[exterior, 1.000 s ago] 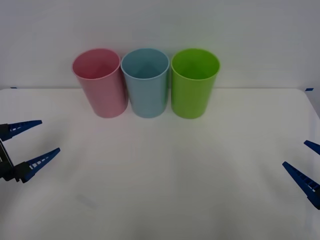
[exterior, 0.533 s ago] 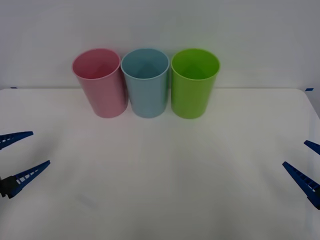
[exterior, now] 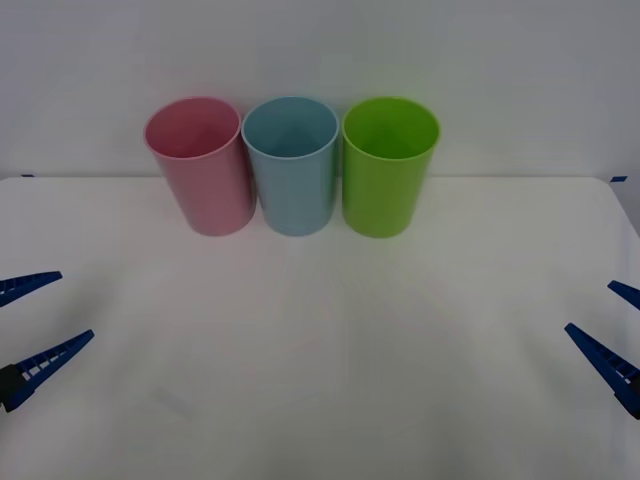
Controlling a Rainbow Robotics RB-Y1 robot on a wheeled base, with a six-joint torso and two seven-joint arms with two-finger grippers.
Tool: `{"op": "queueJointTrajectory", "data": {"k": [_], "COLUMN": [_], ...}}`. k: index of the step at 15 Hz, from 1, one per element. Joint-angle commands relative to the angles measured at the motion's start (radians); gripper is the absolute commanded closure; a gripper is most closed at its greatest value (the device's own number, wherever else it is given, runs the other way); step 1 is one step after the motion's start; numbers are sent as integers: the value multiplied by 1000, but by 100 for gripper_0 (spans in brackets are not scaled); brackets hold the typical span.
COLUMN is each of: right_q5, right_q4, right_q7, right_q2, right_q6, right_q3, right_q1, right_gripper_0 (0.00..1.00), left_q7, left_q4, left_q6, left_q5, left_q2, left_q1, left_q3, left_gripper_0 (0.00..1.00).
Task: Grasp the object on the table and drop it into the matching bin: aluminum can to the light blue bin, PET bottle to the pink bin.
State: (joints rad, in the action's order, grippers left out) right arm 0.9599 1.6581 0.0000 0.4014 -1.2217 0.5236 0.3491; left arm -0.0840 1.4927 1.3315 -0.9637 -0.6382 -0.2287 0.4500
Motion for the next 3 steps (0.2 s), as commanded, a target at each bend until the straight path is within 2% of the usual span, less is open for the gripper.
{"op": "queueJointTrajectory", "data": {"k": [1,3], "right_q5": [0,0], "right_q4": [0,0], "right_q7": [0,0], "right_q2": [0,0], "right_q6": [0,0], "right_q3": [0,0], "right_q1": [0,0], "right_gripper_0": [0,0], "left_q7": [6,6], "left_q4": [0,0], "left_q6": [0,0], "left_q5": [2,2], "left_q2": [0,0], "left_q1": [-9,-9], "left_q3": [-4,-4], "left_gripper_0": [0,0]}}
